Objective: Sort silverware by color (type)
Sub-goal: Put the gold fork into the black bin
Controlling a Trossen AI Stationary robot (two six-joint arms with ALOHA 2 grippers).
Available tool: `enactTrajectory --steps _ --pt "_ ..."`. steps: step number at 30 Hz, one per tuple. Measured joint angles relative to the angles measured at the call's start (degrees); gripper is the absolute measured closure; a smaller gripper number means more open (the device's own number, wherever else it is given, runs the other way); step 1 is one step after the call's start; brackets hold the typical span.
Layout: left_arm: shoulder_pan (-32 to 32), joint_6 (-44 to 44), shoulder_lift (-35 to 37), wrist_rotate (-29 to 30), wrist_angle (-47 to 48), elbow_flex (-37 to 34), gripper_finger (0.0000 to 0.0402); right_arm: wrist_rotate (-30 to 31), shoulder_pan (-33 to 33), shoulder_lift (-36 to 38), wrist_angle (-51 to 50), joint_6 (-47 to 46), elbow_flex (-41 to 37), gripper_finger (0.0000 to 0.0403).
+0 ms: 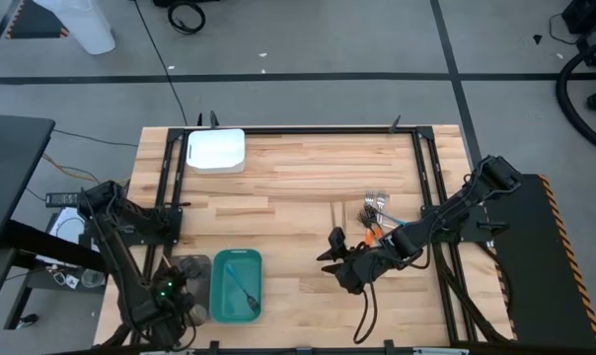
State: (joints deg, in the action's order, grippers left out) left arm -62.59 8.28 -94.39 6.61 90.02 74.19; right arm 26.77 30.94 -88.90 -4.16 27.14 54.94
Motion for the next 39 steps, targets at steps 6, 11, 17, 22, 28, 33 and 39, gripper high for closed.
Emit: enactTrajectory --steps 6,11,17,22,28,33,39 --pt "-0.04 -0.48 0.64 -1.85 0.05 -5.0 0.0372 -0.51 0.0 0.0 0.12 -0.01 0.0 0.0235" --pt "0.47 -1.45 0.76 -1.86 -1.17 -5.63 0.0372 -0.51 -0.02 0.0 0.15 0.0 0.0 0.0235" --pt "1.32 -1.5 0.74 -1.95 -5.09 -5.63 0.0342 -0.51 -0.11 0.0 0.25 0.0 0.0 0.0235" --pt "1.52 -1.39 0.72 -1.97 -6.69 -5.63 0.0337 -0.51 -0.11 0.0 0.26 0.0 0.0 0.0235" --pt "1.73 -1.16 0.68 -1.47 -7.22 -5.63 0.0345 -0.53 -0.26 0.0 0.25 0.0 0.0 0.0235" --pt "1.73 0.08 0.75 -0.2 -1.64 -5.41 0.0337 -0.91 -0.74 0.0 0.26 0.0 0.0 0.0235" --pt "1.73 -1.09 1.44 -0.25 -3.33 -5.28 0.0332 -1.18 -0.73 0.0 0.75 0.0 0.0 0.0235"
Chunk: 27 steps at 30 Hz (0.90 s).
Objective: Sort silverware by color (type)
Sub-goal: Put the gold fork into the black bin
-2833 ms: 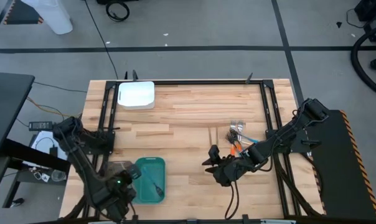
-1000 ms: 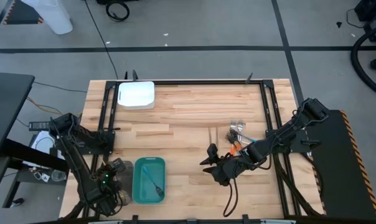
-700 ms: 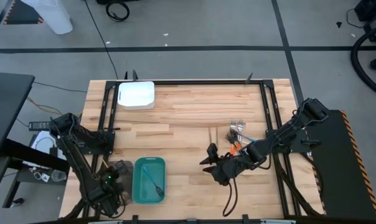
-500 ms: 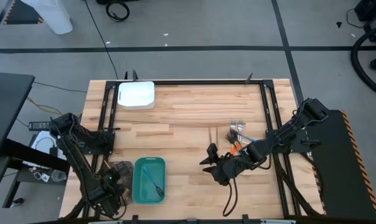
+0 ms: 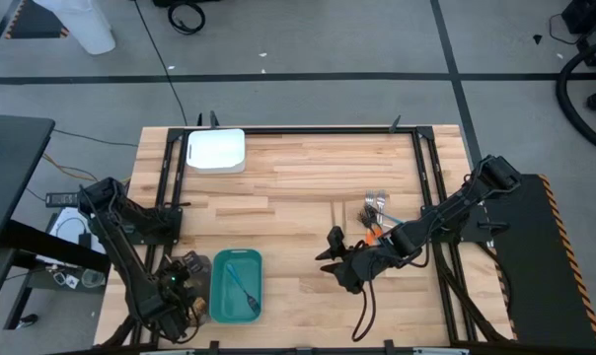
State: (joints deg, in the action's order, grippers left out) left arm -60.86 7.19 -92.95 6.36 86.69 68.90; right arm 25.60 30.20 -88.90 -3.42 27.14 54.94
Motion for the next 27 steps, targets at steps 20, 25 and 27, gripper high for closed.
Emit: enactTrajectory --steps 20,25,27 --pt "2.99 -1.84 -2.95 -3.56 -13.56 -5.69 0.03 -1.5 -0.03 0.02 1.31 0.0 0.0 0.0235" --pt "3.45 -2.45 -2.97 -3.92 -14.18 -7.19 0.0276 -1.52 -0.03 0.02 1.26 0.0 0.0 0.0235" --pt "3.48 -3.51 -2.97 -3.88 -14.25 -7.19 0.0275 -1.51 -0.03 0.02 1.26 -0.01 0.0 0.0235"
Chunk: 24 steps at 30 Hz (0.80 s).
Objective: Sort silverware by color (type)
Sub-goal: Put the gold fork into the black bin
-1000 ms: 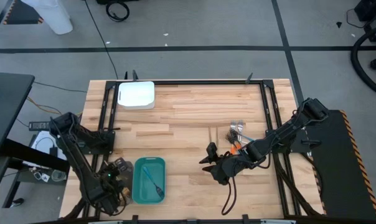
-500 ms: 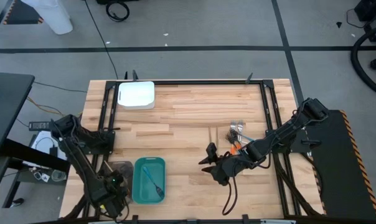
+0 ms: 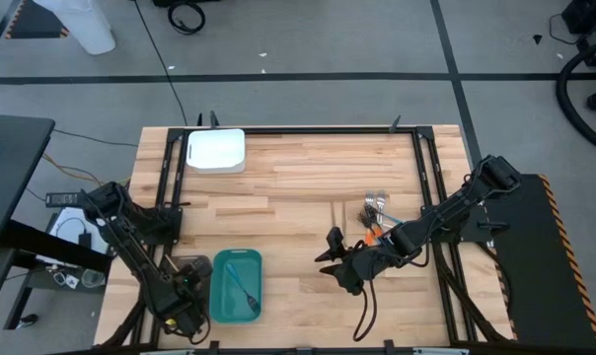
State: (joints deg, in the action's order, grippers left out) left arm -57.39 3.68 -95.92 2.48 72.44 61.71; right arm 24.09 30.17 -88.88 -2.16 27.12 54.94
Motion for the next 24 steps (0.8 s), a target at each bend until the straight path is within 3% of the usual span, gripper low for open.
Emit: enactTrajectory --steps 6,14,24 --pt "0.06 -1.37 0.0 -3.43 -2.67 -3.03 0.0295 0.0 0.0 0.0 0.05 0.01 0.0 0.0235" --pt "0.72 -2.37 0.0 -3.56 -3.03 -3.61 0.037 -0.01 0.0 0.0 0.05 0.01 0.0 0.0235" --pt "0.51 -7.14 0.48 -1.89 0.39 -1.48 0.037 -0.01 0.0 0.0 0.07 0.01 0.0 0.0235"
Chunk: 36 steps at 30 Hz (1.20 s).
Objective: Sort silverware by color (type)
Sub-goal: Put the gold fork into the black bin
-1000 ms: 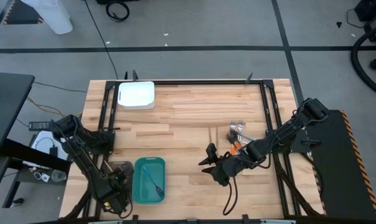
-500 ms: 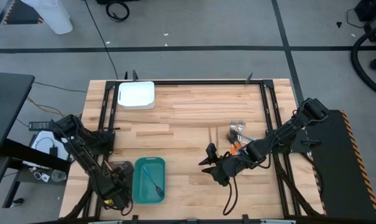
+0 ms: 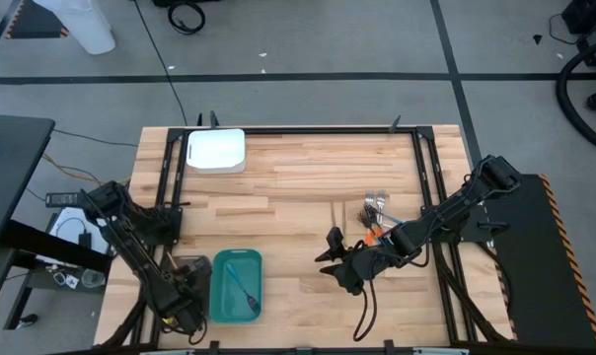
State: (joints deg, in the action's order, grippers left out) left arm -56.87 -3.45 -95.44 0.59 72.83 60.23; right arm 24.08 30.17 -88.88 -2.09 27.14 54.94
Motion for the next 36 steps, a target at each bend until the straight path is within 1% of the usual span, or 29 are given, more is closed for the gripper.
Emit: enactTrajectory --steps 2,7,15,17,21,26,29,34,36 --pt "0.05 0.38 1.18 0.7 0.65 0.47 0.037 0.01 0.0 0.0 0.03 0.0 0.0 0.0235" --pt "0.06 3.08 3.42 0.93 -2.6 0.66 0.037 0.02 0.0 0.0 0.04 0.0 0.0 0.0235" --pt "1.12 4.49 3.56 0.25 -6.77 0.66 0.037 0.02 0.0 0.0 0.09 0.07 0.0 0.0235" --pt "1.5 4.77 3.56 0.25 -7.55 0.49 0.036 0.02 0.0 0.0 0.09 0.13 0.0 0.0235" --pt "1.8 5.87 3.58 0.3 -7.99 -0.51 0.0326 0.02 0.0 0.0 0.26 0.15 0.0 0.0235" --pt "1.87 6.4 3.61 1.15 -6.2 -0.68 0.0299 0.02 0.0 0.0 0.37 0.2 0.0 0.0235" --pt "1.98 7.35 3.61 1.17 -4.04 -0.41 0.029 0.02 0.0 -0.01 0.36 0.22 0.0 0.0235" --pt "2.12 7.33 3.65 1.65 0.83 2.21 0.0287 0.02 0.0 0.0 0.4 0.22 0.0 0.0235" --pt "2.13 7.16 3.74 1.67 -0.33 2.36 0.0286 0.02 0.0 0.0 0.89 0.28 0.0 0.0235"
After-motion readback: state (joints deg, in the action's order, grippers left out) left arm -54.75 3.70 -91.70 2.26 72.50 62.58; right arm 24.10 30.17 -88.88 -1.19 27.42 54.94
